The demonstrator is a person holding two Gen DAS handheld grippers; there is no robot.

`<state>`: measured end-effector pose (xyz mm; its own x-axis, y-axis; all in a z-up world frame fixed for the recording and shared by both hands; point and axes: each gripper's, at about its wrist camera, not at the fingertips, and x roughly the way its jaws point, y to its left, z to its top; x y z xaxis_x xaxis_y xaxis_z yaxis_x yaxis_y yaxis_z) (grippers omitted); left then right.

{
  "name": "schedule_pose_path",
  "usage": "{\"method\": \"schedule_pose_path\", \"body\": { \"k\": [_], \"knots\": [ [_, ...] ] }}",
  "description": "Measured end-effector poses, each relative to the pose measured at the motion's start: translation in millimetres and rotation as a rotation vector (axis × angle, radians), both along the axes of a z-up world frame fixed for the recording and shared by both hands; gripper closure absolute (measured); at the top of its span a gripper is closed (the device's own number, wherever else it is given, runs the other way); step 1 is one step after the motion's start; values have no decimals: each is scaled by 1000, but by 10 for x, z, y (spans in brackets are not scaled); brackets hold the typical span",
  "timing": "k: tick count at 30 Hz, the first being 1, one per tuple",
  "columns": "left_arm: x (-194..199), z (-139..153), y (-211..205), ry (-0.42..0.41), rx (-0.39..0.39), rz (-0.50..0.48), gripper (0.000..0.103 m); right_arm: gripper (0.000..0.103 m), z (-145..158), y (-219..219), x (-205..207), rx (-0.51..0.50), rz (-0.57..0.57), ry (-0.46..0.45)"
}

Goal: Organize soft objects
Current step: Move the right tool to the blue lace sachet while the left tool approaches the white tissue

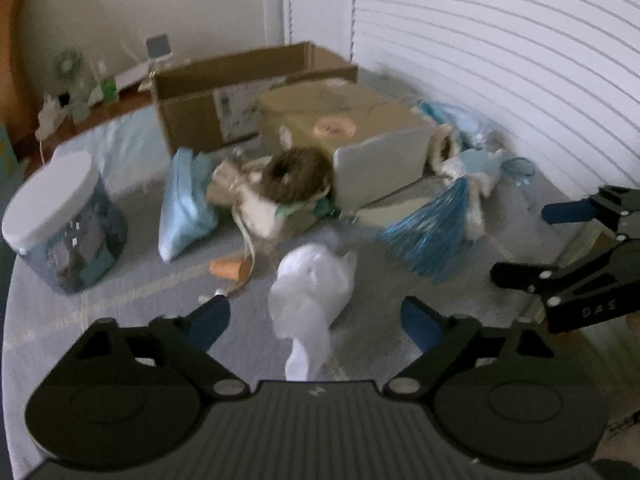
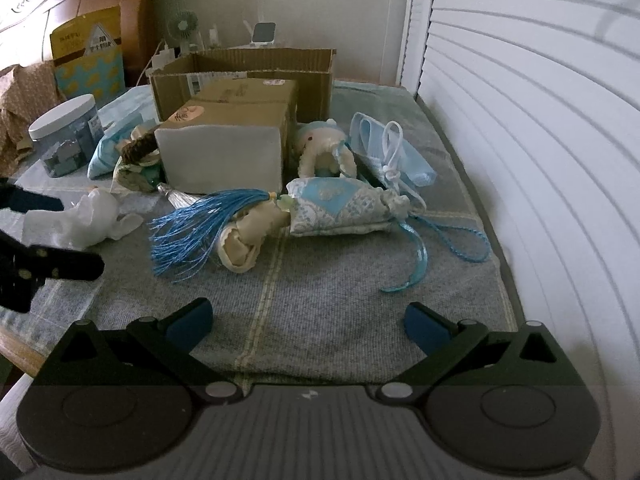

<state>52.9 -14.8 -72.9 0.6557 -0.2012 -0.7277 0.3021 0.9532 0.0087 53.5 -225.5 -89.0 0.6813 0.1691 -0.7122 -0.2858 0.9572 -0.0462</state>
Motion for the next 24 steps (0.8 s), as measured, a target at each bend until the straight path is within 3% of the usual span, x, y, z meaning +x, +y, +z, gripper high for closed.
{"method": "schedule_pose_path", "body": {
  "k": [6,11,18,24],
  "knots": [
    [76,-38,-40,-14,29,-20,25,0,-5,-10,-16,3,5,-8],
    [83,-52,-44,-22,33,-31,25,0,-9,-10,-21,4,4,-10],
    [91,-93,-25,-13,16,-42,47,0,60,-25,30,15,-21,1],
    [121,-102,-9,-7,-1,-25,48,0,204,-103,170,17,-94,-68]
  ]
}}
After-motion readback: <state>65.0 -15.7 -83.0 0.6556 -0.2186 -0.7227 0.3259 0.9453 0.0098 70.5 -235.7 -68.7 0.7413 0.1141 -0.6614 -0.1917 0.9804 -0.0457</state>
